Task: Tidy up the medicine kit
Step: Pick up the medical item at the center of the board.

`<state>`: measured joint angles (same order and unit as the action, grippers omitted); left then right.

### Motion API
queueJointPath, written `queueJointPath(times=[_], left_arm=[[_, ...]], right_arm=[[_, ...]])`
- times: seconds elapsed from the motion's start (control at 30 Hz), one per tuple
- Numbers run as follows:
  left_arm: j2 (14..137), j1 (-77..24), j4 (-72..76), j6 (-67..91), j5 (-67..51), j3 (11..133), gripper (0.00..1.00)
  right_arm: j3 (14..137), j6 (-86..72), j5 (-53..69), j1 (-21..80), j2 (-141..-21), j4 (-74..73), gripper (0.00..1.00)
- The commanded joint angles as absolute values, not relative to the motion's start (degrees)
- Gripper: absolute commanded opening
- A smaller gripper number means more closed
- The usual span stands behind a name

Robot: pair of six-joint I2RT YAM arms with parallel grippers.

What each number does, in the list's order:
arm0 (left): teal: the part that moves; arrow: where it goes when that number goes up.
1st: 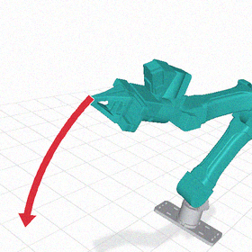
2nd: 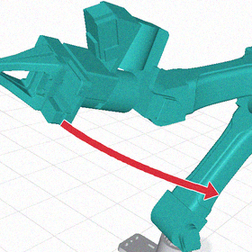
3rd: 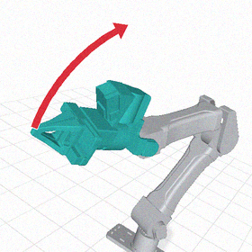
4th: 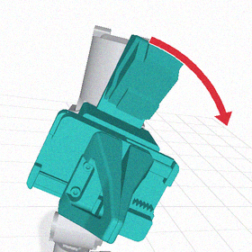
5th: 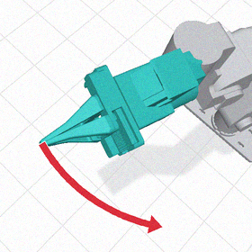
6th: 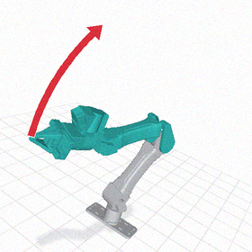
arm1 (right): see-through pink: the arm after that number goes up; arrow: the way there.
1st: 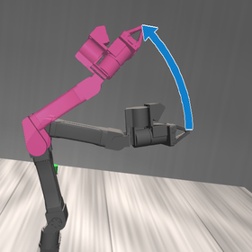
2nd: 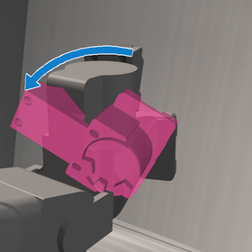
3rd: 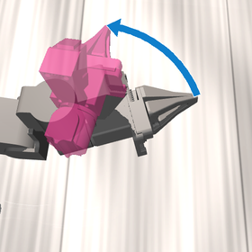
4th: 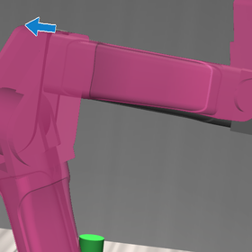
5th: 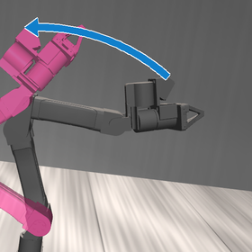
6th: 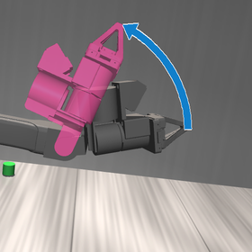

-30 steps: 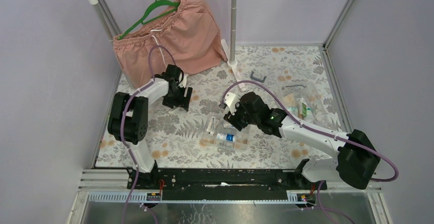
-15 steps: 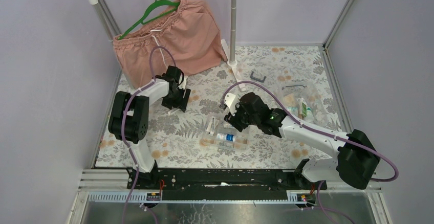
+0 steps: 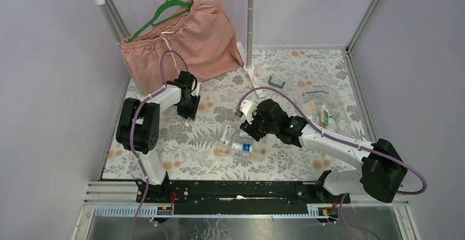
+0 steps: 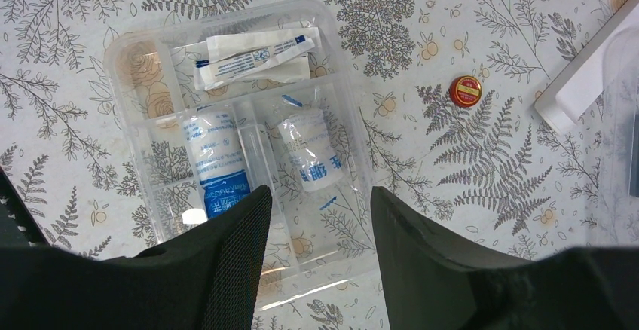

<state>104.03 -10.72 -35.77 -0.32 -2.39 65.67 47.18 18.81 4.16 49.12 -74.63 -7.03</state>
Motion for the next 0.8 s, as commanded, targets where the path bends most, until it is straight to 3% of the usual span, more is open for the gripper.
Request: queueJointPath(times=[0.0, 0.43, 0.77], left_arm=[[102.4, -10.8, -35.3, 2.9, -8.8, 64.0, 0.4], [100.4, -13.6, -32.9, 7.1, -14.5, 64.0, 0.25], [93.3, -20.2, -32.0, 12.0, -20.2, 63.8, 0.25]], right_arm=[[48.0, 17.5, 4.7, 49.5, -74.6, -6.6, 0.59], [48.3, 16.0, 3.9, 49.5, -74.6, -6.6, 0.58], [47.9, 14.4, 1.8, 49.5, -73.8, -5.7, 0.58]])
